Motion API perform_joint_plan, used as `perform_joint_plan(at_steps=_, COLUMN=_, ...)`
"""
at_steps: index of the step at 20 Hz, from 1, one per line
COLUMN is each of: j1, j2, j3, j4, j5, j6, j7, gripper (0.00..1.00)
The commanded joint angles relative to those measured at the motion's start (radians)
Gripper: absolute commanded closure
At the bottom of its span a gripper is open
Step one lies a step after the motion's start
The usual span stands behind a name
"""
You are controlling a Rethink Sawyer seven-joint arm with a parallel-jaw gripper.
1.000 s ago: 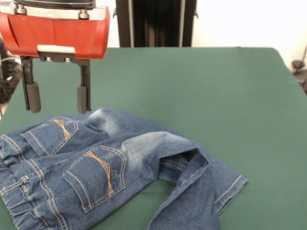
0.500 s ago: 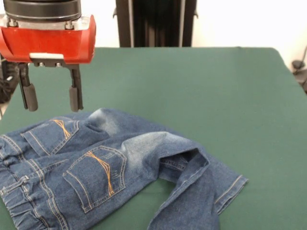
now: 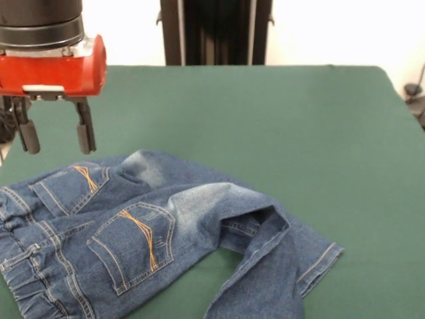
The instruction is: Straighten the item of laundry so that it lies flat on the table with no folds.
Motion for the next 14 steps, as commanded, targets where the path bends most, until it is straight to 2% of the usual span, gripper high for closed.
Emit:
perform_joint_plan(at_steps=1, j1=-0.030, j2=0.023, j3=0.161, j4=0.197, j5=-0.051, j6=0.156, j7=-0.376, gripper=0.00)
perform_joint_plan(at_steps=8, j1=-0.063, j2=0.044, j3=0.191, j4=0.180, j5=-0.095, j6=0.196, j7=-0.426, gripper=0.00)
perform_joint_plan(at_steps=14, j1=-0.093, j2=0.034, j3=0.219, j4=0.215, j5=-0.118, j6=0.120, j7=-0.456, gripper=0.00)
